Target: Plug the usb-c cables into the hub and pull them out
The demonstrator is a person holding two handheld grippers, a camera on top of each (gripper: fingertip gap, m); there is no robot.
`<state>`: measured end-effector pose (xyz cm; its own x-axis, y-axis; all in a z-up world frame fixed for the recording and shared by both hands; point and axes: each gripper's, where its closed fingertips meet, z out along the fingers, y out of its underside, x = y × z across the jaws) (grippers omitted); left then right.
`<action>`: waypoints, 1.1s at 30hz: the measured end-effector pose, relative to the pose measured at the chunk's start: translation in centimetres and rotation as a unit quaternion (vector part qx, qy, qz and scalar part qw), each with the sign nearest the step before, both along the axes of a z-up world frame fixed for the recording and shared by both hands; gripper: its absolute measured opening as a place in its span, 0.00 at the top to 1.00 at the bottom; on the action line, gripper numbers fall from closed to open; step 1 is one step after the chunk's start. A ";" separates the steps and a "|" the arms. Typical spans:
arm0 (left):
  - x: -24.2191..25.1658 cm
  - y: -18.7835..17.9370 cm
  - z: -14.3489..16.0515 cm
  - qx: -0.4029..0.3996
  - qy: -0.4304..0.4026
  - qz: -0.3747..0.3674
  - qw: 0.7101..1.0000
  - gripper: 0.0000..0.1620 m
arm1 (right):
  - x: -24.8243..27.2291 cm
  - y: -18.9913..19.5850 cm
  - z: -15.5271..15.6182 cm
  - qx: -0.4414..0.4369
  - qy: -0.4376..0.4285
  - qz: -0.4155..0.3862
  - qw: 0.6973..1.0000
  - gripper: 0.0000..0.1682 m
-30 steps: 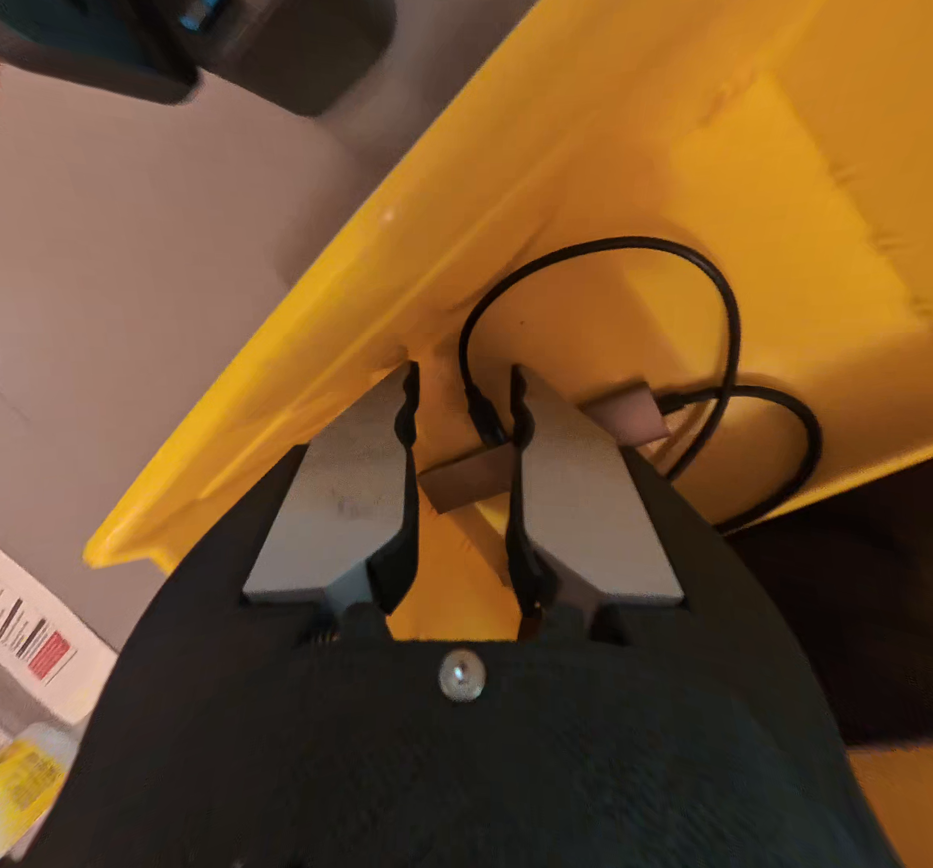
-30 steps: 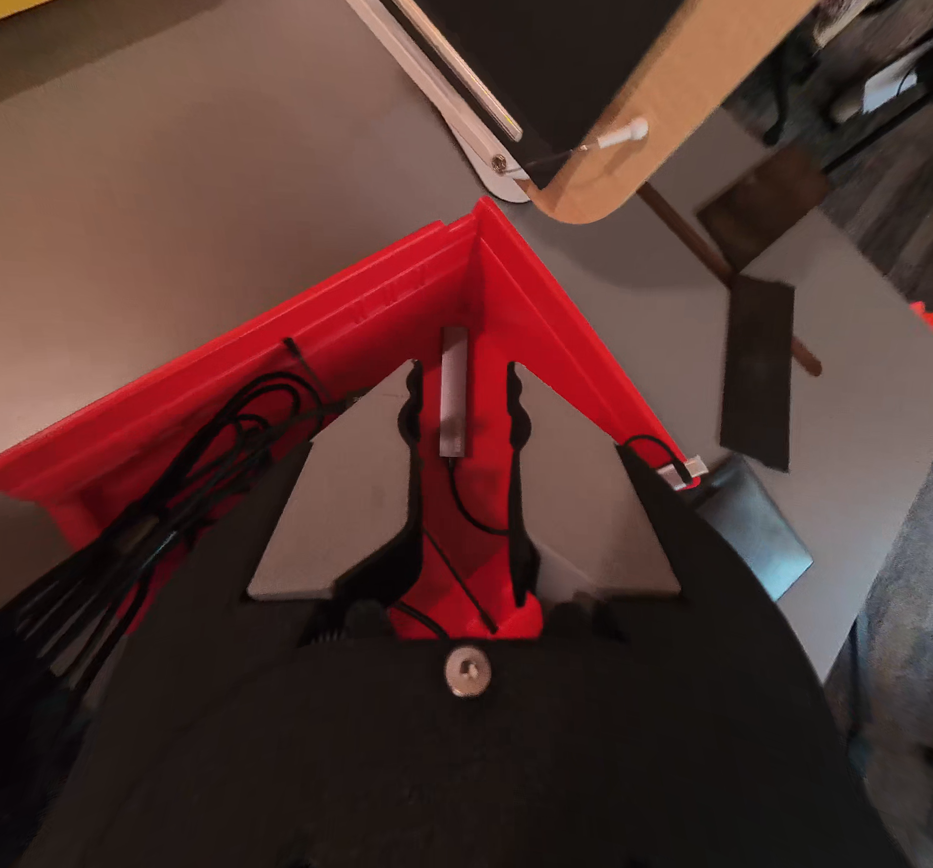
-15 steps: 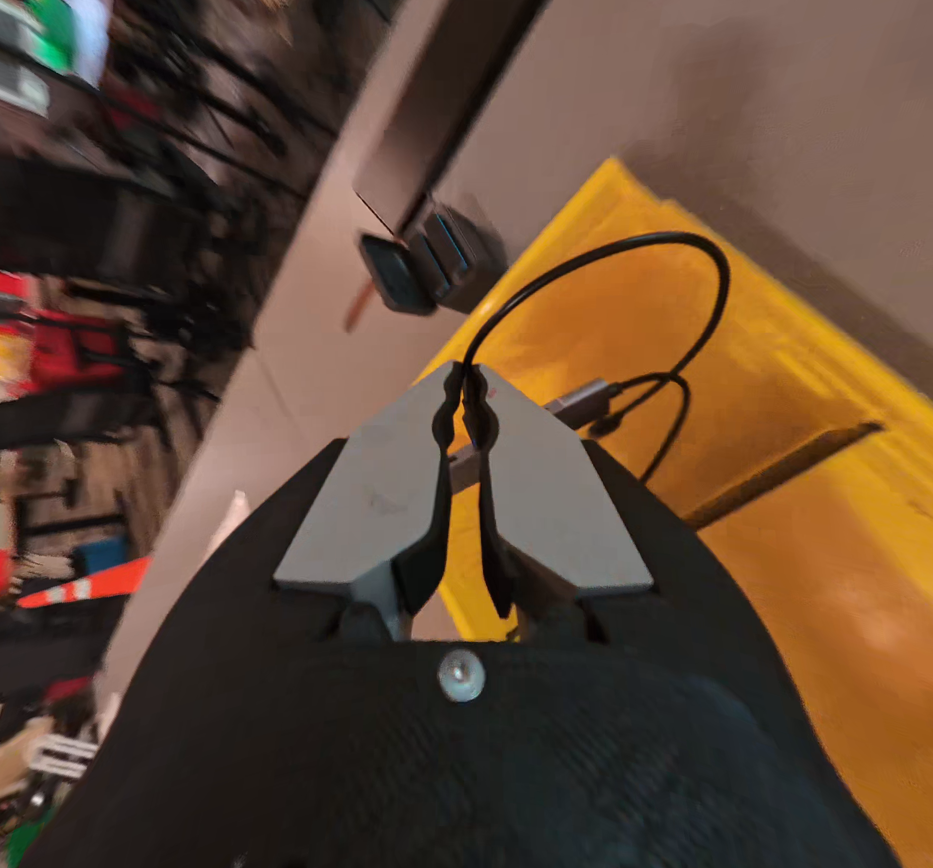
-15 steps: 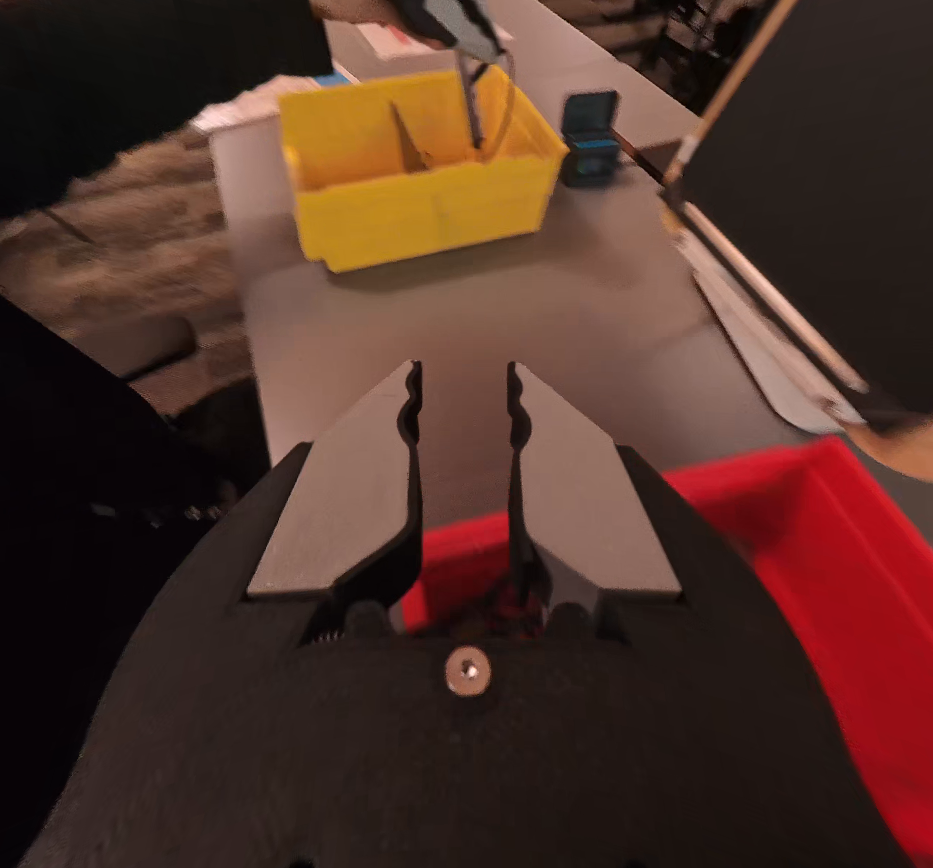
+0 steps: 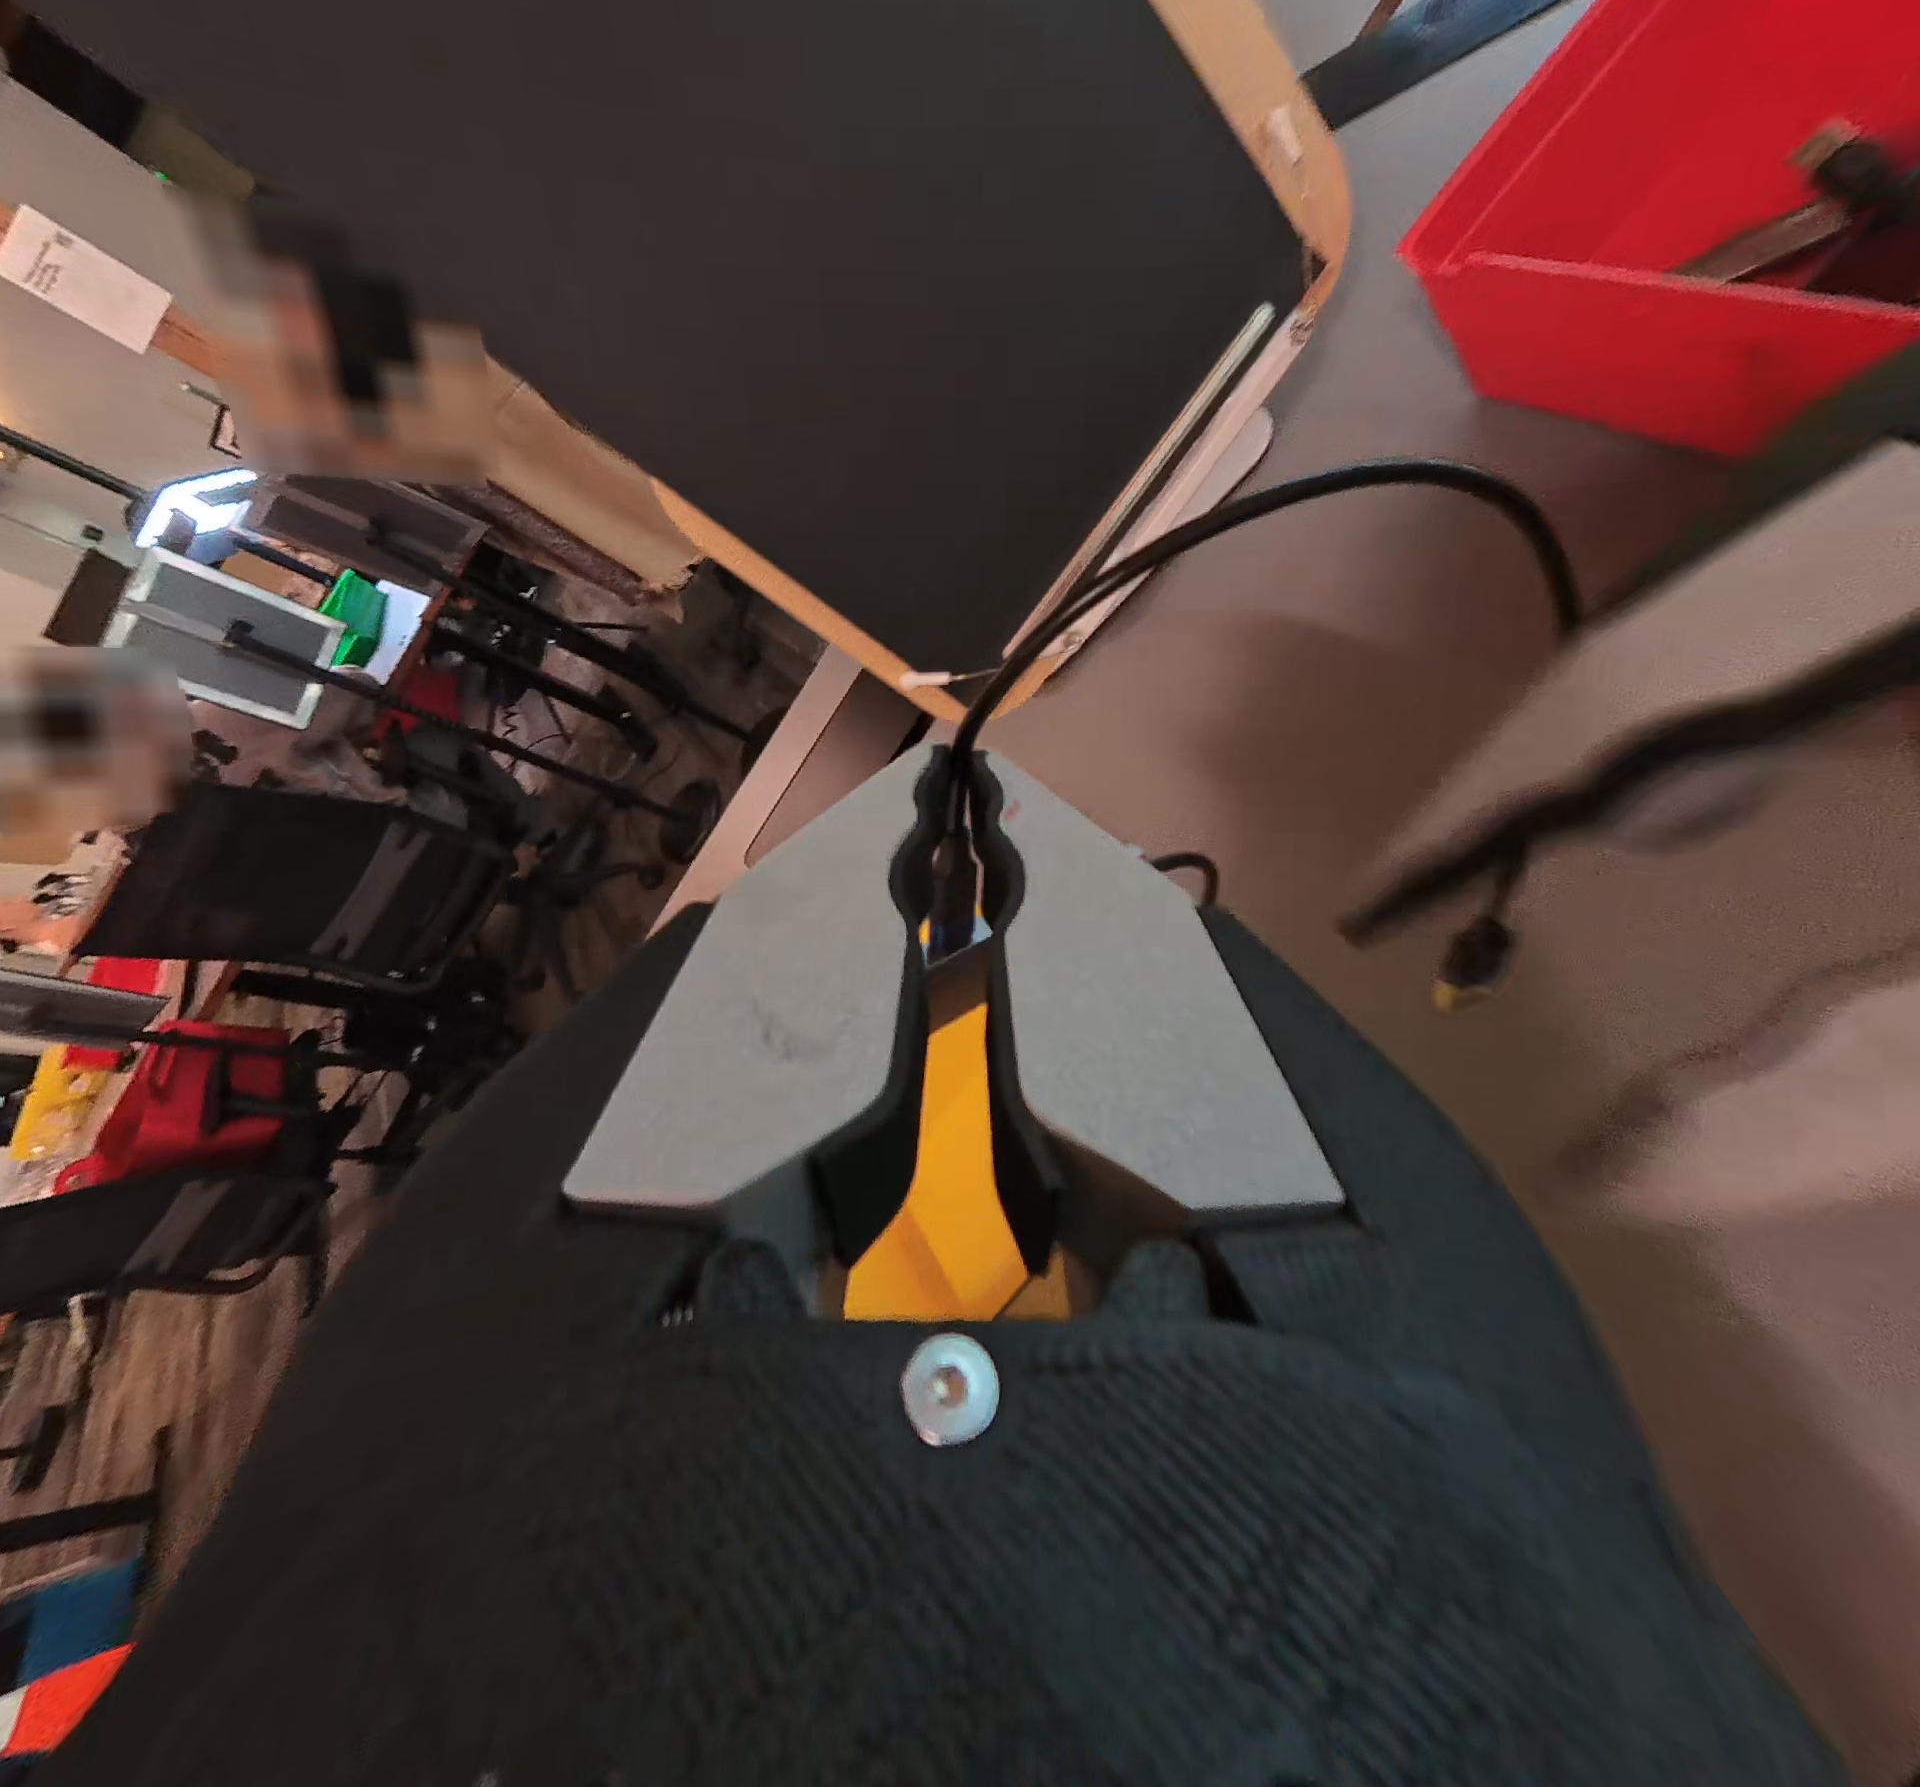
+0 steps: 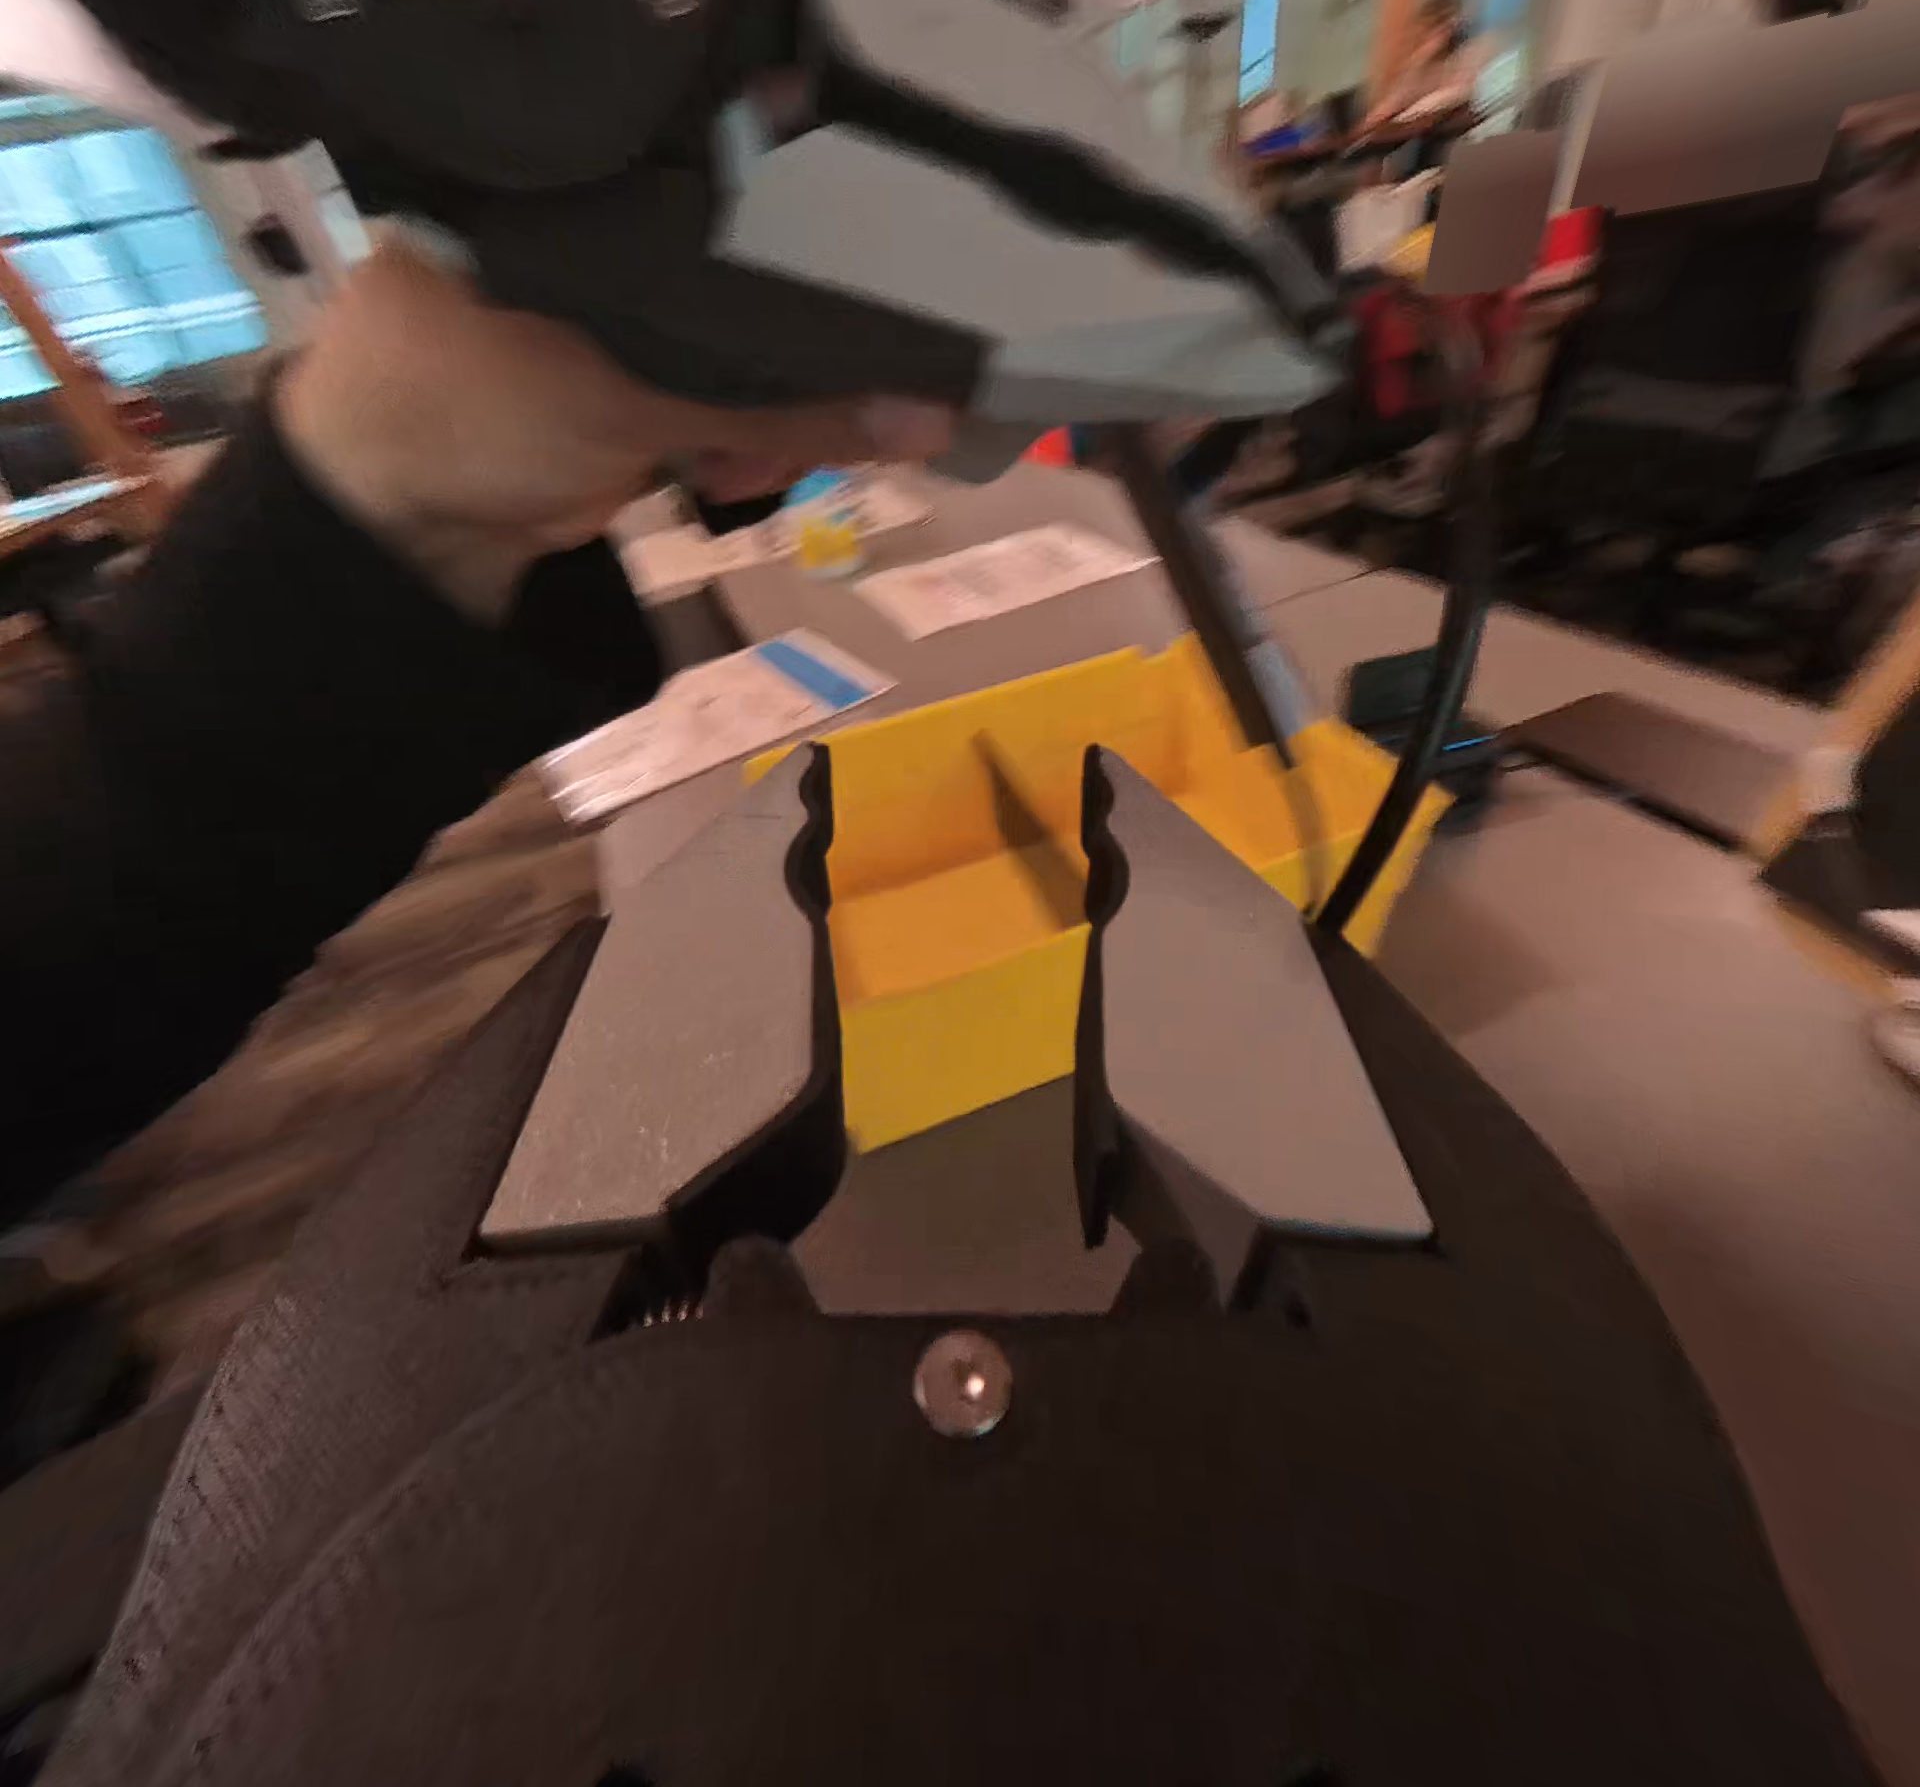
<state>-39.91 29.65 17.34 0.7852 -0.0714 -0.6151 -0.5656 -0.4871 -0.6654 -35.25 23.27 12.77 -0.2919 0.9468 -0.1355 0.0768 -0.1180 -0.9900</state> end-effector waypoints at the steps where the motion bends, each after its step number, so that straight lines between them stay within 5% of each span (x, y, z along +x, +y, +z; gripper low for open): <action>1: 0.9 0.0 0.6 0.003 -0.008 -0.008 1.000 0.99 | 0.0 1.7 1.0 0.009 0.022 -0.045 0.999 0.72; 4: 4.2 0.0 1.9 0.014 -0.045 -0.056 0.997 0.99 | 0.7 6.1 2.8 0.088 0.070 -0.158 0.981 0.72; 6: 6.0 0.1 2.2 0.018 -0.061 -0.085 0.994 0.99 | 0.9 7.1 2.7 0.142 0.069 -0.166 0.973 0.70; 17: 11.3 0.0 -1.6 -0.036 -0.172 -0.215 0.961 0.98 | 3.6 4.7 -2.8 0.115 -0.032 0.063 0.991 0.91; 23: 7.3 -4.6 -1.2 0.101 -0.242 -0.186 0.947 0.94 | 5.5 4.2 -4.3 0.030 -0.021 0.106 0.994 0.96; 29: 10.6 -4.1 -8.2 0.052 -0.322 -0.233 0.916 0.76 | 7.0 1.3 -5.1 0.007 -0.009 0.194 0.981 0.97; 33: 13.2 -4.1 -8.6 0.070 -0.347 -0.299 0.886 0.92 | 7.8 0.5 -6.6 -0.003 -0.036 0.224 0.974 0.96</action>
<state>-26.70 25.53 8.72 0.8248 -0.5643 -0.0346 -0.1258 -0.1235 -0.9843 -27.47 23.81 6.13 -0.6646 0.7263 -0.1752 0.1904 -0.0621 -0.9797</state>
